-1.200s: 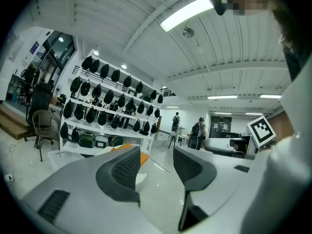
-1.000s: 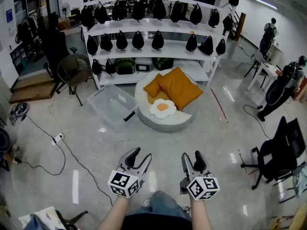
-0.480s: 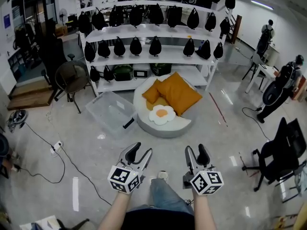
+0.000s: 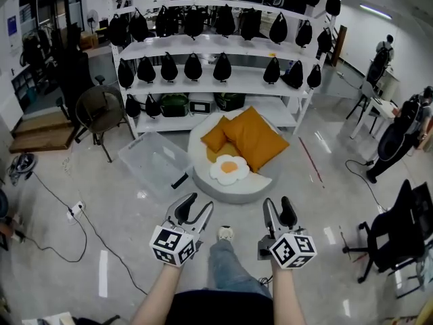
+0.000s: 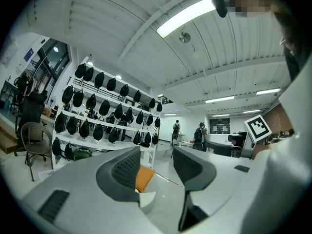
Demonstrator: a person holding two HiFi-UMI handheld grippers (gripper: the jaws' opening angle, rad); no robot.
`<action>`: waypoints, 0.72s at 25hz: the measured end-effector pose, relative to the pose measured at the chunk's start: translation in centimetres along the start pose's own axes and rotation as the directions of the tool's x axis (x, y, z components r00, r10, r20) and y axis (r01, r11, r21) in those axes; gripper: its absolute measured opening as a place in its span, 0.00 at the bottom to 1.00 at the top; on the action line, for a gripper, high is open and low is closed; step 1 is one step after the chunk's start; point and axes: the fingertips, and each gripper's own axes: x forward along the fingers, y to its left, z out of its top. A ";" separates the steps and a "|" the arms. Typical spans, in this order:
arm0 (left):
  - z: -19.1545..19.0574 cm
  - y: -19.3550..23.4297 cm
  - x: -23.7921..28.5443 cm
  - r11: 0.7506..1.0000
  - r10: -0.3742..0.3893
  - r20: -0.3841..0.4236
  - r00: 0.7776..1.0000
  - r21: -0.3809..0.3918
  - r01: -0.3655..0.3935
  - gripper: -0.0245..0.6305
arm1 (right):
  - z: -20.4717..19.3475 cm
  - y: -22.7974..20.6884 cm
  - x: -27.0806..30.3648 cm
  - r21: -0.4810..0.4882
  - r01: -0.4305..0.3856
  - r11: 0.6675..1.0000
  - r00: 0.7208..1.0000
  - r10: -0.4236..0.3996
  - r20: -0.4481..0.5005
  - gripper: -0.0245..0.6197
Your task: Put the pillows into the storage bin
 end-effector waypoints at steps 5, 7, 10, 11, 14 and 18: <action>-2.5 4.8 7.2 0.999 0.030 -0.023 0.999 -0.013 -0.030 0.35 | -2.1 -4.2 8.3 -0.046 -0.008 0.999 0.999 0.006 -0.041 0.43; -2.7 7.1 11.5 0.999 0.034 -0.034 0.999 -0.010 -0.034 0.35 | -2.2 -5.9 13.2 -0.096 -0.016 0.995 0.998 0.010 -0.064 0.43; -3.0 11.0 18.8 0.999 0.045 -0.070 0.997 -0.006 -0.045 0.35 | -2.2 -8.9 21.2 -0.113 -0.048 0.992 0.994 0.036 -0.099 0.43; -3.0 12.5 21.4 0.999 0.049 -0.077 0.996 -0.010 -0.050 0.35 | -2.2 -10.2 23.9 -0.113 -0.060 0.992 0.993 0.048 -0.106 0.43; -2.5 16.9 28.8 0.997 0.073 -0.085 0.994 -0.025 -0.075 0.35 | -1.5 -14.2 32.0 -0.106 -0.071 0.992 0.990 0.057 -0.128 0.43; -1.6 23.0 37.0 0.992 0.114 -0.094 0.989 -0.050 -0.119 0.35 | 0.5 -17.8 41.6 -0.085 -0.057 0.995 0.986 0.042 -0.162 0.43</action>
